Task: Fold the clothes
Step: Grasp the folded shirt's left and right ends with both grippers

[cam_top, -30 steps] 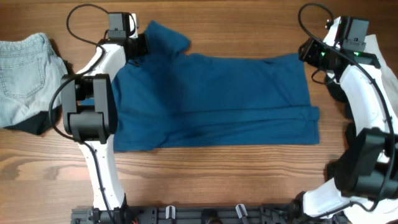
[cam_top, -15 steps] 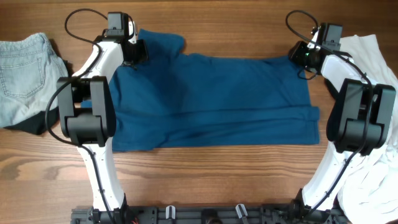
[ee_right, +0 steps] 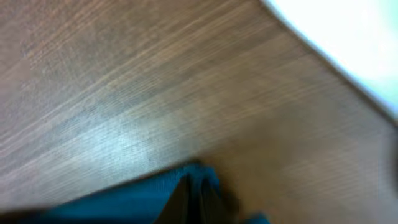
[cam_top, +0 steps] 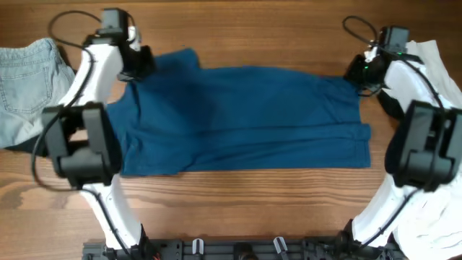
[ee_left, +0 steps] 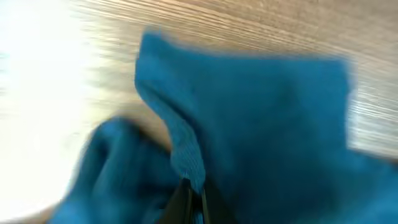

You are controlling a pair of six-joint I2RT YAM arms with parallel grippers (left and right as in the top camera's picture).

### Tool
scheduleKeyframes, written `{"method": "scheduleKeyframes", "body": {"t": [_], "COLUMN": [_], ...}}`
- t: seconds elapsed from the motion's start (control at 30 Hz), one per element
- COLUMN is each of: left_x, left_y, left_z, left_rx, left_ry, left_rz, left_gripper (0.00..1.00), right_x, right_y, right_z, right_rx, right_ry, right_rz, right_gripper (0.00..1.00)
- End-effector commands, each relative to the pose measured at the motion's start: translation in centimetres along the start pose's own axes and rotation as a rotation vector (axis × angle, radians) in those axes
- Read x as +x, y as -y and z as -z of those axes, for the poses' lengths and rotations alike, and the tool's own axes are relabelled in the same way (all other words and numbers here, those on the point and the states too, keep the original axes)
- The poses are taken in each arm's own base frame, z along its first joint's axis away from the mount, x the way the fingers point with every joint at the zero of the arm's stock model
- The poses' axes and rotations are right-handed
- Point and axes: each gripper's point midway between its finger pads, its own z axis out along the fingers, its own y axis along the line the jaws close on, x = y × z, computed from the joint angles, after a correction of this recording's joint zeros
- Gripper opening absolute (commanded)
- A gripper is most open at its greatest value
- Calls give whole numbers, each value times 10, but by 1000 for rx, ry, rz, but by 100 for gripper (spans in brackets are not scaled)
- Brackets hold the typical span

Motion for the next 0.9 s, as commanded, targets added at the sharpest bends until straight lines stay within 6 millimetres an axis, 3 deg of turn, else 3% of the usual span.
{"method": "scheduleKeyframes", "body": {"t": [0.0, 0.13, 0.27, 0.47, 0.7, 0.87], "left_x": [3, 20, 47, 100, 131, 152], "left_y": [-15, -30, -39, -46, -50, -63], "left_z": [50, 85, 108, 122, 135, 132], "left_rx": [-24, -45, -43, -85, -128, -198], "left_ry": [9, -32, -122, -337, -471, -542], "left_rz": [43, 89, 156, 202, 220, 220], "left_gripper": [4, 4, 4, 4, 4, 4], "right_x": [-18, 1, 29, 59, 75, 97], "right_y": [-3, 12, 24, 51, 55, 61], "right_z": [63, 85, 88, 98, 103, 102], "right_rx": [5, 60, 113, 252, 261, 274], "right_ry": [81, 21, -90, -212, -285, -368], "right_rz": [-10, -32, -12, 29, 76, 96], "right_gripper": [4, 4, 4, 4, 4, 4]}}
